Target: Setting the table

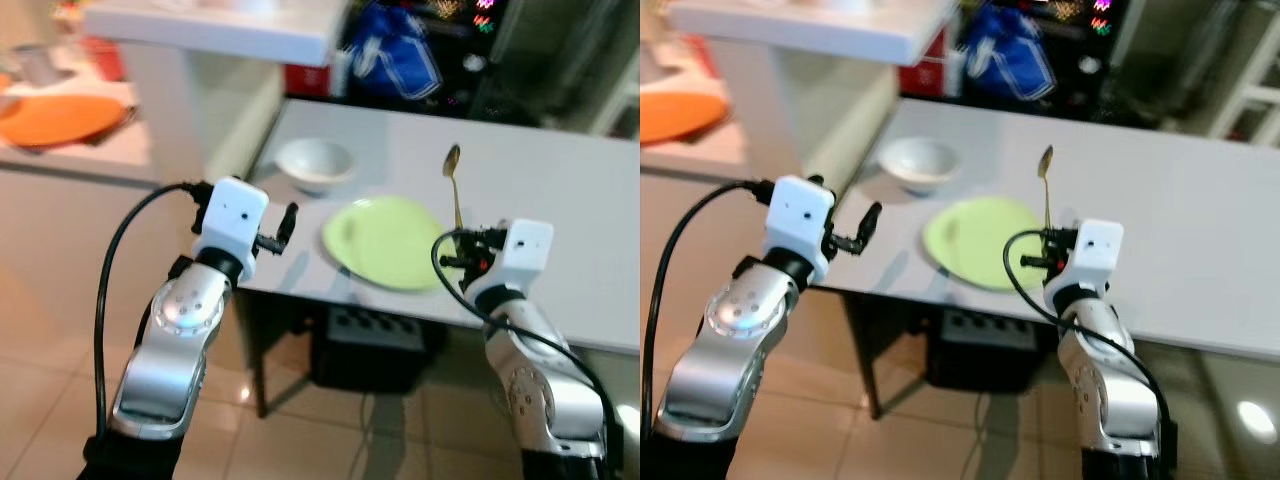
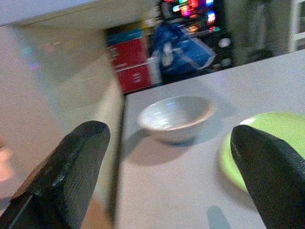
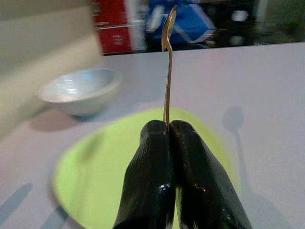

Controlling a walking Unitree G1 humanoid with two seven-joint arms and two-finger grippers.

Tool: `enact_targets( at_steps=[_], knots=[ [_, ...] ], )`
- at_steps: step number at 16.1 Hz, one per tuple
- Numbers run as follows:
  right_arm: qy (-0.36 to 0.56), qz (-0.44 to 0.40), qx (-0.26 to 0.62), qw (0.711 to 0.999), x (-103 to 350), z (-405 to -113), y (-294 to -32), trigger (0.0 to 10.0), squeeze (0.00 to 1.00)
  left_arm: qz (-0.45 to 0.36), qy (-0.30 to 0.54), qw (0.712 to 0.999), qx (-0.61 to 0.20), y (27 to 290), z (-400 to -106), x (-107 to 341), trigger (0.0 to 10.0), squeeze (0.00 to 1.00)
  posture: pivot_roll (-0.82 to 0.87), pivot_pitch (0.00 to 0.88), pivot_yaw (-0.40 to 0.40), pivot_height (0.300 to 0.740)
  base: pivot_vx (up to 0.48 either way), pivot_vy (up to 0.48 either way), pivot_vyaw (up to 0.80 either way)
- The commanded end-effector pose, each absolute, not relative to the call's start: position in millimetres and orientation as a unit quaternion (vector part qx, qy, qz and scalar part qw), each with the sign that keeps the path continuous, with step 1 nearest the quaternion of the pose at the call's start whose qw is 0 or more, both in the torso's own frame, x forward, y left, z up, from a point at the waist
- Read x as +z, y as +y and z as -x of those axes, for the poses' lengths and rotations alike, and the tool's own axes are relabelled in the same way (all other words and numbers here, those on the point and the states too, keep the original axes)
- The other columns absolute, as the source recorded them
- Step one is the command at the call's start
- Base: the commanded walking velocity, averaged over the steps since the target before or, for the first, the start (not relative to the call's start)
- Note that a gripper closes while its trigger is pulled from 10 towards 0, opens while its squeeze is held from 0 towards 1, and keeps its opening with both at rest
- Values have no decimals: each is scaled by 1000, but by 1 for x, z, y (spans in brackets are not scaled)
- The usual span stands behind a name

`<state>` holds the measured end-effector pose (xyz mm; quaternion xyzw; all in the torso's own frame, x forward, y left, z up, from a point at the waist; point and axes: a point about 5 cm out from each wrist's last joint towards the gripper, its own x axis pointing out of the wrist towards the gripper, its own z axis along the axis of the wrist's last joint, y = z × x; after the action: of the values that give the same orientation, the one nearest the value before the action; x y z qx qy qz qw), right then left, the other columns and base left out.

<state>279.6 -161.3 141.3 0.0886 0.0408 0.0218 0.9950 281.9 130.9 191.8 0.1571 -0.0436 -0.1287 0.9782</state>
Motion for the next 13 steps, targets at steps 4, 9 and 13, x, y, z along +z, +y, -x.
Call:
enact_targets(
  at_steps=[4, 9, 13],
  knots=[
    [49, -89, 41, 994, 140, -278, -153, 10000, 0, -179, 10, 975, -132, 139, -272, 180, 10000, 0, 34, 0, -56, 740, 97, 0, 0],
    [61, -79, 52, 994, 132, -282, -148, 10000, 0, -192, 18, 966, -171, 130, -258, 176, 10000, 0, 37, 4, -75, 740, 0, 0, 0],
    [72, -45, 19, 996, 125, -288, -157, 10000, 0, -185, 17, 962, -198, 116, -254, 175, 10000, 0, 30, 6, -65, 740, 0, 0, 0]
  ],
)
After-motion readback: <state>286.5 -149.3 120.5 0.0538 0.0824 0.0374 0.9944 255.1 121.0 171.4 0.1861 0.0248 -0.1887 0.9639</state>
